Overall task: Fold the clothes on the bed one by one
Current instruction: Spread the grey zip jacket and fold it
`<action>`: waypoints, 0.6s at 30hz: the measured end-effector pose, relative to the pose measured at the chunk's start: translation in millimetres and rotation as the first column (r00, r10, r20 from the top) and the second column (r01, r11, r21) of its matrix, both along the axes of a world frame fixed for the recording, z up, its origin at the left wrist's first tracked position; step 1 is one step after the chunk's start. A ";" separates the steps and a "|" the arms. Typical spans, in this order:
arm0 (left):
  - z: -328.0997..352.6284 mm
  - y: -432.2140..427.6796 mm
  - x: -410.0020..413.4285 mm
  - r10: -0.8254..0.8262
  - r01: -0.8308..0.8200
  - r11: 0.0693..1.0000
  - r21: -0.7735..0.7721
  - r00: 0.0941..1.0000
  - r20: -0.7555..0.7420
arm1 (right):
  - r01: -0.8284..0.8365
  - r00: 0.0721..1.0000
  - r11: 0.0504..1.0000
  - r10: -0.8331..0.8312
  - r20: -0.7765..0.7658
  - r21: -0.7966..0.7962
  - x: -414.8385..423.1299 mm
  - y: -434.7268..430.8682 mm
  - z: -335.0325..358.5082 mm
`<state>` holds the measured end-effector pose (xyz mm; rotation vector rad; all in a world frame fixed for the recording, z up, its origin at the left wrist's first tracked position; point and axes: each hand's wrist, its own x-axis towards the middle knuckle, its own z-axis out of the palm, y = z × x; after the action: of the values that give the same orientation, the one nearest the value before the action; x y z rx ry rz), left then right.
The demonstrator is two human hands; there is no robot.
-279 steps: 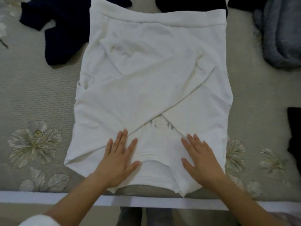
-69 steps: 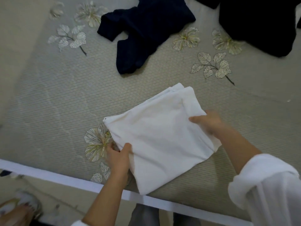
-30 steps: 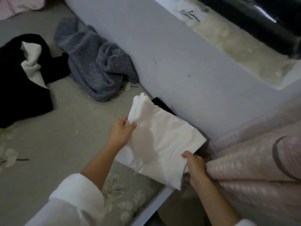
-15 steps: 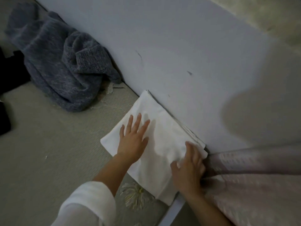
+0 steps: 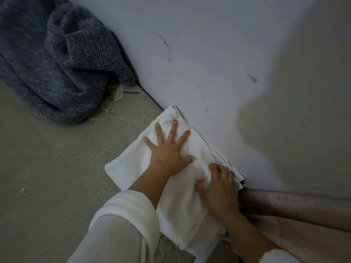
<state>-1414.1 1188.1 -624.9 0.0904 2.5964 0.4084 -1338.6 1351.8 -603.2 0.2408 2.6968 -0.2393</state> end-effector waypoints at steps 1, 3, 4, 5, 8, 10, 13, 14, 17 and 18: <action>3.5 -2.9 -0.3 -0.005 0.005 0.999 0.034 1.000 0.008 | 0.023 1.000 0.999 -0.023 0.008 0.022 -1.2 -3.8 3.1; 9.0 -17.1 7.4 0.013 -0.007 0.993 0.119 0.998 -0.057 | 0.032 0.999 0.997 -0.030 -0.024 0.076 -1.7 -14.7 9.2; 10.4 -28.3 15.2 0.046 -0.027 0.988 0.154 0.991 -0.123 | 0.013 0.999 0.995 -0.009 -0.053 0.094 -1.7 -22.6 12.0; 10.6 -42.1 25.7 0.098 -0.065 0.982 0.179 0.978 -0.182 | -0.014 0.996 0.996 0.021 -0.082 0.091 -1.8 -32.7 14.5; 5.1 -96.8 59.2 0.323 -0.276 0.936 0.219 0.921 -0.219 | -0.118 0.976 0.993 0.110 -0.188 -0.031 -10.1 -73.4 16.9; -1.8 -138.5 75.0 0.473 -0.437 0.876 0.204 0.860 -0.192 | -0.220 0.954 0.968 0.188 -0.233 -0.120 -23.1 -107.3 15.1; -11.1 -197.1 81.9 0.592 -0.581 0.805 0.120 0.779 -0.205 | -0.386 0.912 0.900 0.338 -0.233 -0.201 -46.9 -158.2 5.4; -13.1 -213.5 79.2 0.620 -0.612 0.784 0.109 0.757 -0.208 | -0.428 0.895 0.879 0.380 -0.232 -0.210 -55.0 -172.6 1.3; -15.4 -249.4 57.7 0.659 -0.658 0.747 0.101 0.710 -0.249 | -0.572 0.813 0.803 0.527 -0.247 -0.170 -76.5 -202.8 -9.6; -15.3 -256.8 47.1 0.639 -0.646 0.759 0.084 0.714 -0.286 | -0.619 0.778 0.772 0.579 -0.243 -0.144 -83.5 -210.0 -12.0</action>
<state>-1367.0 931.3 -640.3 -0.8608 2.8675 0.6485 -1422.1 1141.8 -615.2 -0.7488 2.7282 -0.3651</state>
